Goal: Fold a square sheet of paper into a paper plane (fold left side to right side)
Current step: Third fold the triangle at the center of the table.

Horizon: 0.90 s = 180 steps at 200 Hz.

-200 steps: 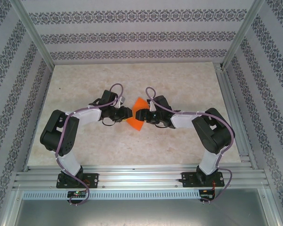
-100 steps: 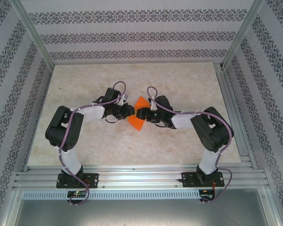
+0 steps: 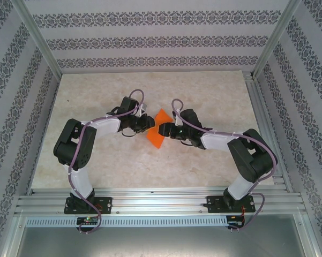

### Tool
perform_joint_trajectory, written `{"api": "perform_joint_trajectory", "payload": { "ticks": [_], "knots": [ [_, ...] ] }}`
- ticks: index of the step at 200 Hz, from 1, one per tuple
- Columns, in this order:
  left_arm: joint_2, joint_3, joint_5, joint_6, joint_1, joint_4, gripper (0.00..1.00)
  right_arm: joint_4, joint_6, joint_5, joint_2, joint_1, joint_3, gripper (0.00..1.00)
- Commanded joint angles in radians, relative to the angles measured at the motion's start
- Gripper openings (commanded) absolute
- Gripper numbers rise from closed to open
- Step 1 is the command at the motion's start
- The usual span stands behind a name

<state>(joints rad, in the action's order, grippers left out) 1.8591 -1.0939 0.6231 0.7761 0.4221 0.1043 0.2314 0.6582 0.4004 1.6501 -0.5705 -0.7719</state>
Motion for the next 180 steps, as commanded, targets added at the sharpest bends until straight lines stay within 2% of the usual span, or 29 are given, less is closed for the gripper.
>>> {"api": "perform_joint_trajectory", "payload": {
  "ticks": [1, 30, 68, 111, 139, 180],
  "knots": [
    [0.023, -0.032, -0.002, 0.04, 0.016, -0.033, 0.2, -0.095, -0.104, -0.118, -0.062, -0.07, 0.011, 0.59],
    [0.031, -0.034, -0.001, 0.075, 0.017, -0.04, 0.16, -0.176, -0.219, -0.295, -0.086, -0.195, -0.015, 0.65],
    [0.04, -0.037, 0.004, 0.094, 0.017, -0.037, 0.1, -0.289, -0.345, -0.495, -0.023, -0.307, -0.123, 0.69],
    [0.046, -0.037, -0.001, 0.094, 0.018, -0.027, 0.09, -0.363, -0.409, -0.622, 0.06, -0.384, -0.218, 0.72],
    [0.044, -0.038, -0.003, 0.087, 0.018, -0.016, 0.08, -0.389, -0.41, -0.663, 0.095, -0.387, -0.255, 0.69],
    [0.045, -0.04, -0.008, 0.078, 0.017, -0.005, 0.08, -0.39, -0.404, -0.659, 0.107, -0.371, -0.264, 0.51]
  ]
}}
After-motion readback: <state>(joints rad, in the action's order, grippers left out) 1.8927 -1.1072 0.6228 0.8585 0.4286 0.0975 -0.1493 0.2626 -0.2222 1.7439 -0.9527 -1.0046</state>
